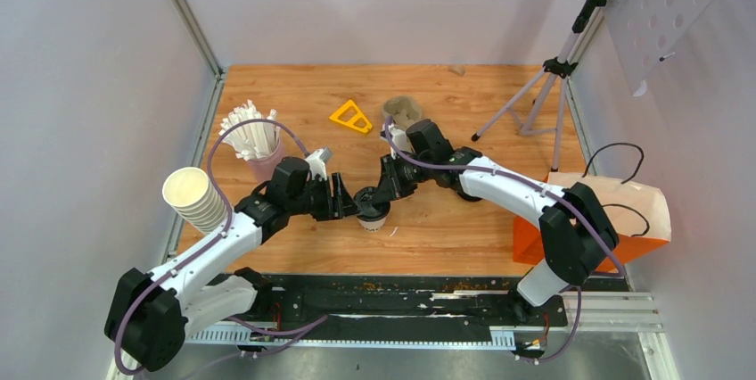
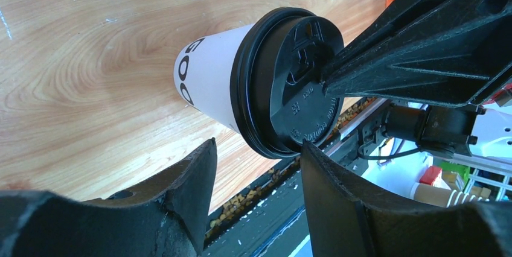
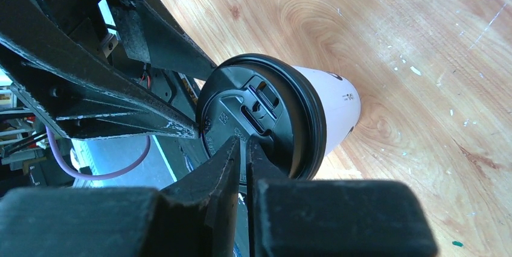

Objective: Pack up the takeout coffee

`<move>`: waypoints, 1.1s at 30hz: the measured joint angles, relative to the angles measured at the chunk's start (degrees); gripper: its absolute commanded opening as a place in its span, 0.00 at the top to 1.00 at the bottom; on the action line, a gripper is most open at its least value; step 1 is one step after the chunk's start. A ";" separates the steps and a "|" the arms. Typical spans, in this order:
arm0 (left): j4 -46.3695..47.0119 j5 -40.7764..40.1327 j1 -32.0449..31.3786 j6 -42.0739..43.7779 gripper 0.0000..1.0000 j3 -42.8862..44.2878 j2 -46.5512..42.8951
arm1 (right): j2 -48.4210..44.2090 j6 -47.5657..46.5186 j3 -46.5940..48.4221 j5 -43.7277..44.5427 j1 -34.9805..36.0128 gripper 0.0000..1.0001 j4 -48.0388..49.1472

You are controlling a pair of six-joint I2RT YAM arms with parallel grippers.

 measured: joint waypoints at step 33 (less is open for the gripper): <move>7.06 0.22 -0.07 -4.90 0.67 -4.79 -1.31 | -1.36 1.73 -6.36 -1.68 -0.11 0.91 9.86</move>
